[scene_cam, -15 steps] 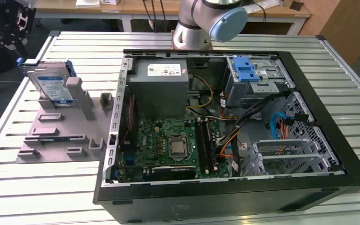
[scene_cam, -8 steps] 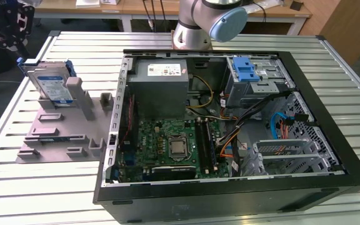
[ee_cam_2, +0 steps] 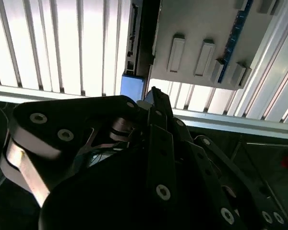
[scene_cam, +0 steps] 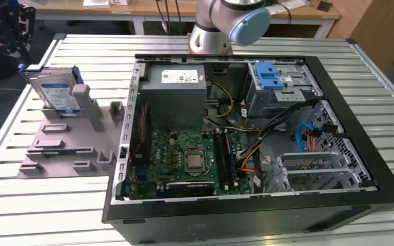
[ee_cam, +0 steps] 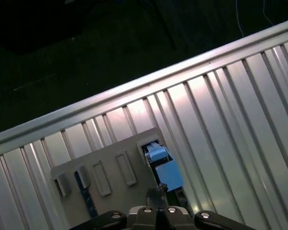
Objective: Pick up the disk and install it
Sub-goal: 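Pick up the disk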
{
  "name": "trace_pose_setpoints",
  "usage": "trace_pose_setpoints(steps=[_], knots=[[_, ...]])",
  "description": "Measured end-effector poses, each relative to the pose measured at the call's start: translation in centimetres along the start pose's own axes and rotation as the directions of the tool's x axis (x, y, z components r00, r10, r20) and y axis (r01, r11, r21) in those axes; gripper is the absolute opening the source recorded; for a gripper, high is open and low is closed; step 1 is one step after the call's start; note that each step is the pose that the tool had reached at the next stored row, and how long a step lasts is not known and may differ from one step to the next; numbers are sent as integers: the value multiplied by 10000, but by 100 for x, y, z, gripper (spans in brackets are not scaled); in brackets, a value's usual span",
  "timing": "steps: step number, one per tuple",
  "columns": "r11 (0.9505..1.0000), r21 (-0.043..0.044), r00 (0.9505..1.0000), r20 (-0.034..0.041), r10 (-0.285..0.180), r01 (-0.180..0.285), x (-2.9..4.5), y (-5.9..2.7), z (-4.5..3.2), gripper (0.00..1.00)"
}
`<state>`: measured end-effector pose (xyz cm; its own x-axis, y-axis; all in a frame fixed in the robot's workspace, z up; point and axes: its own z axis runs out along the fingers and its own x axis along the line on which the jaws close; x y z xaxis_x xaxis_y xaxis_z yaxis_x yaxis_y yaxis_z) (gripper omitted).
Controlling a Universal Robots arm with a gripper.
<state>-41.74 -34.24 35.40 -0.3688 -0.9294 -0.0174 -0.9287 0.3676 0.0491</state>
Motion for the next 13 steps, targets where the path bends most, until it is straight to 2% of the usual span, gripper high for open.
trace_pose_setpoints(steps=[4,9,11,12,13], knots=[[9974,3,9974,-29,-716,716,1,-1,18,11],[9922,38,9922,-43,-1245,1245,-13,4,44,11],[9914,53,9915,-43,-1304,1304,-56,20,54,11],[9913,56,9913,-44,-1316,1317,-87,32,59,17],[9911,59,9911,-44,-1327,1327,-118,44,65,17]])
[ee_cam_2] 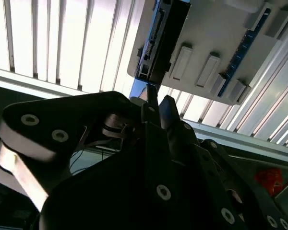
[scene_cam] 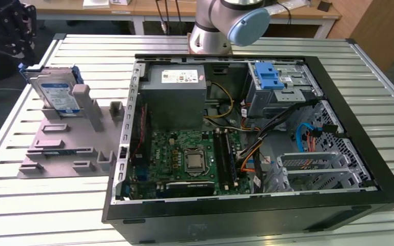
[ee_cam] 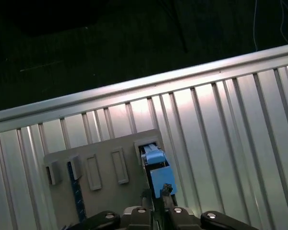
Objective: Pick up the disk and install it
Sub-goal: 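Pick up the disk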
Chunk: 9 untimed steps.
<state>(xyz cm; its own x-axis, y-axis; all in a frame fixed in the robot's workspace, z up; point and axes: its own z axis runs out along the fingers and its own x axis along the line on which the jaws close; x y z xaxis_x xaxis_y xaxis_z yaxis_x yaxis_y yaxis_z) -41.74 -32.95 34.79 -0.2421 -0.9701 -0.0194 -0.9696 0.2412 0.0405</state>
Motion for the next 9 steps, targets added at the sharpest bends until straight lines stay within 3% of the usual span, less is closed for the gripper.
trace_pose_setpoints(steps=[2,3,5,7,8,9], knots=[[9999,-2,9999,-5,-104,104,-29,7,11,29],[9996,-4,9996,-11,-266,266,-28,6,16,29],[9980,-13,9980,-26,-625,625,-28,6,27,41],[9951,-20,9951,-39,-987,987,-28,6,45,41],[9931,-24,9931,-47,-1174,1174,-28,5,55,47],[9911,-29,9911,-52,-1330,1329,-27,6,67,47]])
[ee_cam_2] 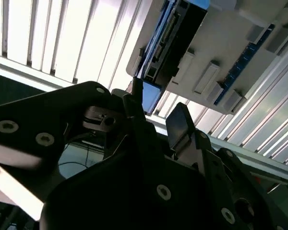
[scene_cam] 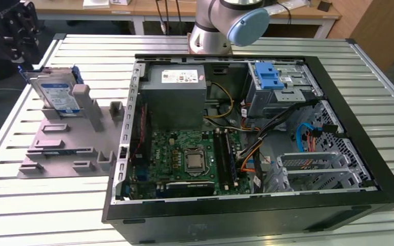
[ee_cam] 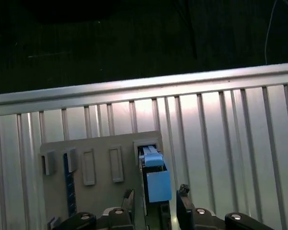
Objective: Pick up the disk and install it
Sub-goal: 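Pick up the disk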
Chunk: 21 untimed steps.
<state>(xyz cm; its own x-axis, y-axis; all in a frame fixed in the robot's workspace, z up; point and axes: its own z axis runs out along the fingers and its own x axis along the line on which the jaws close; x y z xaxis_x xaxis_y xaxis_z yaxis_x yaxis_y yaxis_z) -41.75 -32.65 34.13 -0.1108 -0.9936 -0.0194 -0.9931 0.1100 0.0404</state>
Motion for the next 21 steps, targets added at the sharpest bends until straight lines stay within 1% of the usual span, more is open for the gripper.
trace_pose_setpoints(steps=[3,5,6,8,11,17,21], knots=[[9989,-11,9989,-16,-471,471,1,2,36,47],[9981,-10,9981,-13,-615,615,2,13,60,47],[9980,14,9980,-11,-628,628,3,23,72,47],[9979,107,9980,-6,-636,636,6,49,97,47],[9977,187,9979,-1,-652,652,8,63,130,47],[9968,185,9970,-5,-771,771,10,71,176,47],[9964,186,9966,-6,-830,830,12,72,226,47]])
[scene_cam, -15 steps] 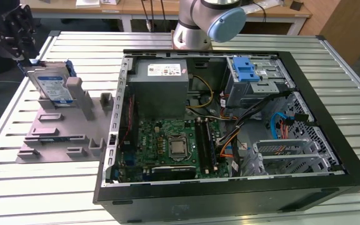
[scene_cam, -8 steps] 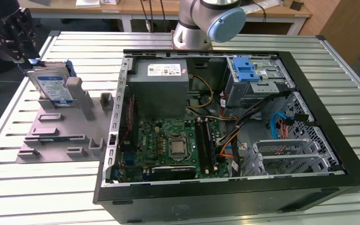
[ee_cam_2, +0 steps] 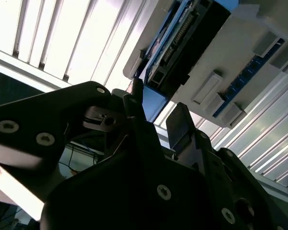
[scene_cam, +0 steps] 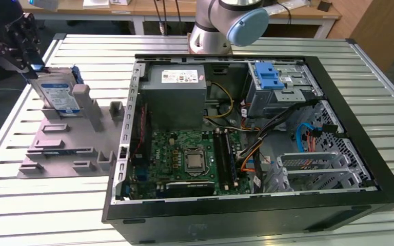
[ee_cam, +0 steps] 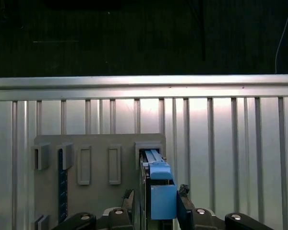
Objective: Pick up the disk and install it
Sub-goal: 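Pick up the disk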
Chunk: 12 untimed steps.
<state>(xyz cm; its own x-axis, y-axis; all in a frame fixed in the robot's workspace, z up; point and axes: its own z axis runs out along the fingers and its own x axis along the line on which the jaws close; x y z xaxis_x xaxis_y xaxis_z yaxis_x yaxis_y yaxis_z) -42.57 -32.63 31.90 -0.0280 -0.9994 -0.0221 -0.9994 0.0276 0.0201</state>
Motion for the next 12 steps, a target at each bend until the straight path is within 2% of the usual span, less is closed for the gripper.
trace_pose_setpoints(steps=[7,12], knots=[[10000,3,10000,-1,-80,80,2,2,111,47],[9999,0,9999,-3,-120,120,4,17,154,47]])
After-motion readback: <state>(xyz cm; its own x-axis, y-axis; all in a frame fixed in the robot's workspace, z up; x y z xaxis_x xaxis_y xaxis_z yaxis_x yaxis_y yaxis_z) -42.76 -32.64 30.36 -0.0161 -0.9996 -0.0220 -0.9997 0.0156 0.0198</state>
